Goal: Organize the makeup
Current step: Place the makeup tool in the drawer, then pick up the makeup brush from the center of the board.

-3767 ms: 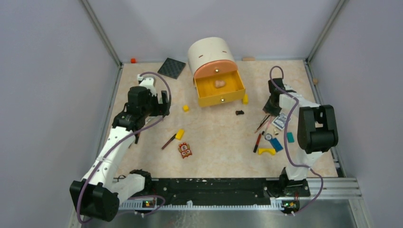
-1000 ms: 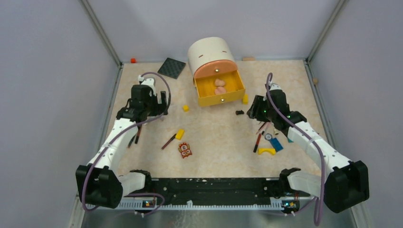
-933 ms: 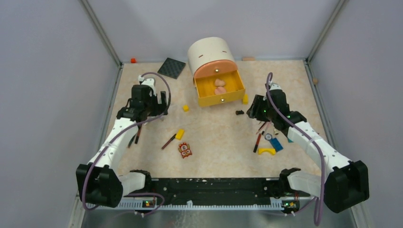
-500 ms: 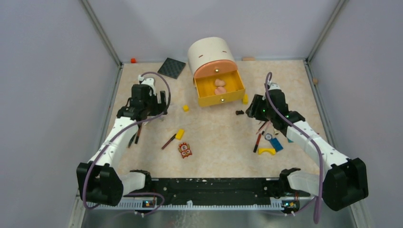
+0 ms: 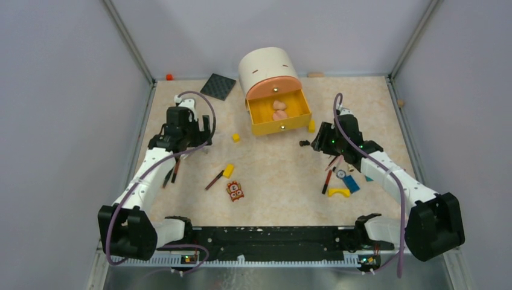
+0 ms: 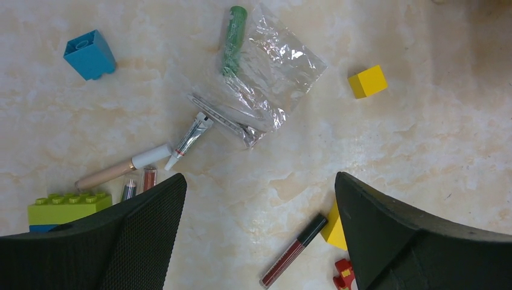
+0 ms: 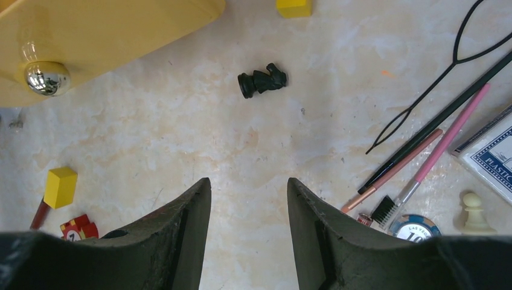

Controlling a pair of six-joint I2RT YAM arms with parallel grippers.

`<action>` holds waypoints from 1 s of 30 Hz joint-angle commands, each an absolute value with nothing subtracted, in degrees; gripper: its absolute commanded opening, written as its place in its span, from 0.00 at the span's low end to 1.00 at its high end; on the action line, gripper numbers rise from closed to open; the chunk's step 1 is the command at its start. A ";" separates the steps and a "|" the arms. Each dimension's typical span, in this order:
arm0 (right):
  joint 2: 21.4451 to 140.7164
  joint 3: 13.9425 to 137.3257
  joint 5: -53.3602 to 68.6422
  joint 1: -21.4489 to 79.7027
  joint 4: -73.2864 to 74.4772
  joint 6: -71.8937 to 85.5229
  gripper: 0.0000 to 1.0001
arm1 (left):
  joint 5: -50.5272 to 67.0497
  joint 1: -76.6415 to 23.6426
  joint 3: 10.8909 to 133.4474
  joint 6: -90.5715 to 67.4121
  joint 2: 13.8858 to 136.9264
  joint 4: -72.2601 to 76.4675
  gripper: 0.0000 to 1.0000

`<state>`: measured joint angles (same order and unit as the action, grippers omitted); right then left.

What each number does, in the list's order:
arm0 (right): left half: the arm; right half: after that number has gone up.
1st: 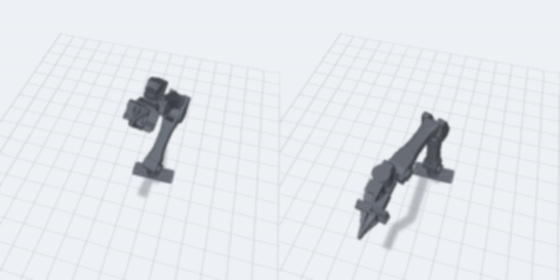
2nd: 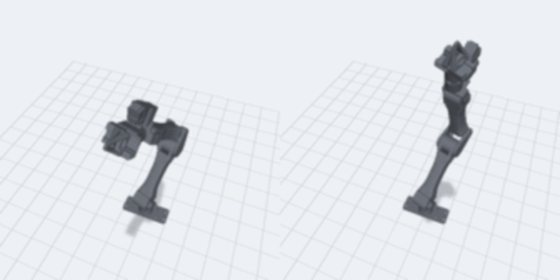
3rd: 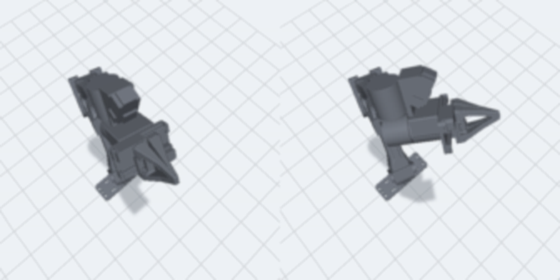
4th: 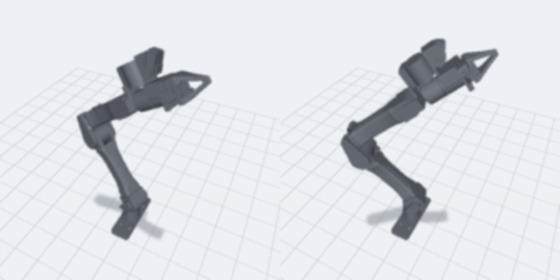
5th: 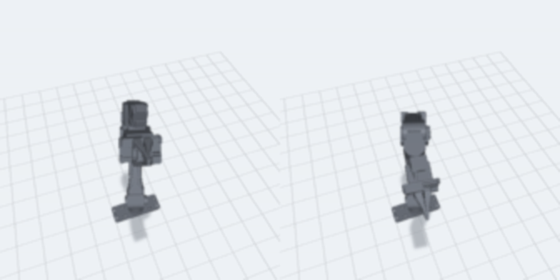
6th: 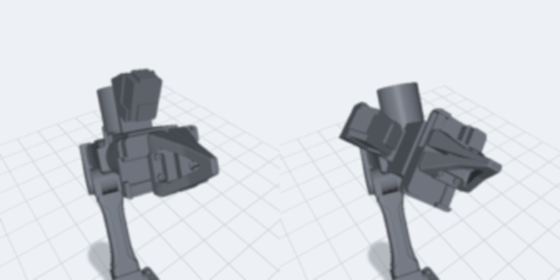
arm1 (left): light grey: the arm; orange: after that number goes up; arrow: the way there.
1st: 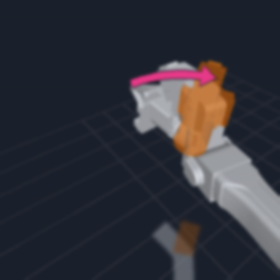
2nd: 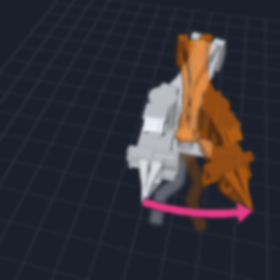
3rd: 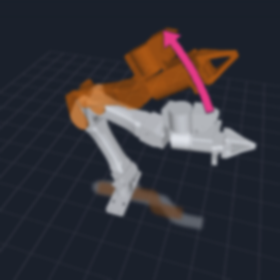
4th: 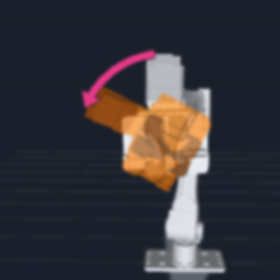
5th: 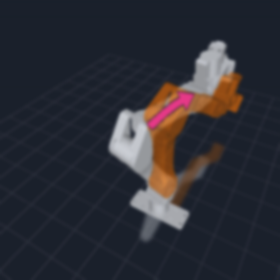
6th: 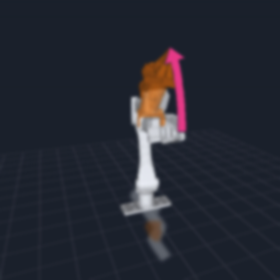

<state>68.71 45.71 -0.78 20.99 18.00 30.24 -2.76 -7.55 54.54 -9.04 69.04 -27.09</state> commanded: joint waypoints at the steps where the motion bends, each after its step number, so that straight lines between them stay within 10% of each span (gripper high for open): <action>1: 68.70 45.71 -1.52 21.09 16.01 30.84 0.49 | -4.11 -6.97 56.85 -9.49 68.54 -26.35 0.98; 30: 76.81 57.10 -4.19 21.09 16.31 27.85 0.48 | -15.23 -4.58 56.47 -11.52 64.98 -26.72 0.99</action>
<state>74.94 51.96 -4.01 20.99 18.98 30.20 -11.75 -5.65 54.54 -10.61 65.23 -28.32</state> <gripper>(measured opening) 0.483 0.988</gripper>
